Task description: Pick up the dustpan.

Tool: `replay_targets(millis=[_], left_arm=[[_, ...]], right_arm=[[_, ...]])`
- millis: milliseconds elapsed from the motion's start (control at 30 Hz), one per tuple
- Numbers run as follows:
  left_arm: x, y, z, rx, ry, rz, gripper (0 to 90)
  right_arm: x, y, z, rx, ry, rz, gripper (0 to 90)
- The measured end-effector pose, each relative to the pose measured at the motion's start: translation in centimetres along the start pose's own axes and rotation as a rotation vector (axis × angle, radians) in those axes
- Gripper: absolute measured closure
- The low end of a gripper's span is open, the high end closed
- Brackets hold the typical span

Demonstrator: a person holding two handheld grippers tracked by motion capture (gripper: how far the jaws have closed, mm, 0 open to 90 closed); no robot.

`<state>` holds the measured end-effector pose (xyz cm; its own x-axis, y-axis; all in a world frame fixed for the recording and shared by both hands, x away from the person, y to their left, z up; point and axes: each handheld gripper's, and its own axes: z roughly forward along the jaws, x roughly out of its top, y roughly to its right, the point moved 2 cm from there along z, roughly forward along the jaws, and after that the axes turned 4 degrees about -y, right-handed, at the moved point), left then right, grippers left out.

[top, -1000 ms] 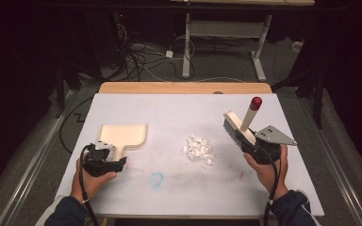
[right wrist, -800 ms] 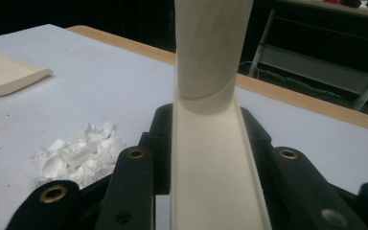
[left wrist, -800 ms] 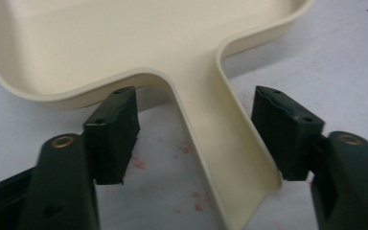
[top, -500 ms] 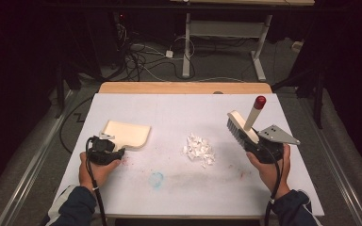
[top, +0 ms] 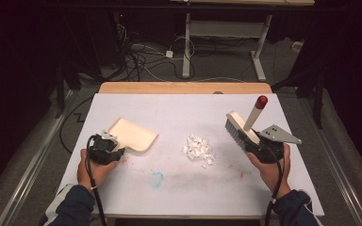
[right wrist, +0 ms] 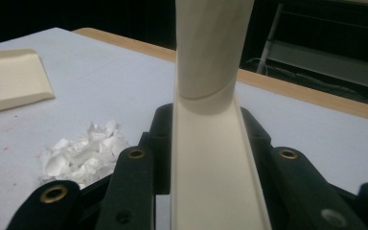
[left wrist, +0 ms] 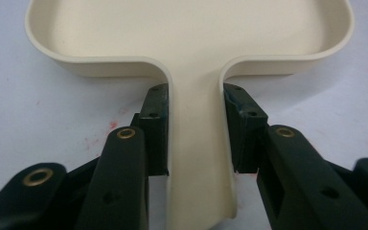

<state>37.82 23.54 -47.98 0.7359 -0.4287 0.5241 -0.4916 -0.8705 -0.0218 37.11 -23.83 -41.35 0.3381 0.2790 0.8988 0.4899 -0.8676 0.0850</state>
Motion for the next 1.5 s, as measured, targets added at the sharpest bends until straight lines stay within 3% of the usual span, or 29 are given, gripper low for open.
replay_targets(millis=[67,167,433,633,733,867,1067,1133,1200,1500], left_arm=[[-0.2,0.6,-0.7,-0.031,-0.008,0.031,63.7],[-0.6,1.6,-1.4,-0.061,-0.034,0.098,63.7],[-0.4,4.7,-2.0,-0.159,-0.081,0.271,63.7],[-0.1,7.0,-1.8,-0.218,-0.129,0.363,63.6],[-0.1,8.3,-1.6,-0.239,-0.143,0.407,63.7],[0.2,9.3,-1.5,-0.255,-0.149,0.426,63.6],[0.3,9.6,-0.9,-0.267,-0.162,0.405,63.7],[0.4,9.6,-0.8,-0.269,-0.168,0.403,63.7],[0.5,9.6,-0.8,-0.272,-0.171,0.4,63.7],[1.0,10.0,-0.7,-0.276,-0.169,0.4,63.6]], right_arm=[[0.0,0.1,0.0,-0.002,0.002,-0.002,67.6],[-0.2,0.4,0.2,0.023,0.005,0.037,67.6],[-0.3,0.2,1.7,-0.004,-0.001,0.061,67.6],[-0.2,-1.1,4.3,-0.009,0.002,0.036,67.6],[-0.4,-1.8,5.8,0.027,0.016,0.014,67.6],[-0.5,-2.6,7.1,0.017,0.005,-0.008,67.6],[-0.9,-3.8,9.0,0.014,-0.073,-0.011,67.7],[-0.8,-4.7,9.3,0.021,-0.076,-0.027,67.7],[-0.7,-5.4,9.4,0.032,-0.083,-0.013,67.6],[-0.9,-6.8,9.7,0.085,-0.087,-0.014,67.3]])
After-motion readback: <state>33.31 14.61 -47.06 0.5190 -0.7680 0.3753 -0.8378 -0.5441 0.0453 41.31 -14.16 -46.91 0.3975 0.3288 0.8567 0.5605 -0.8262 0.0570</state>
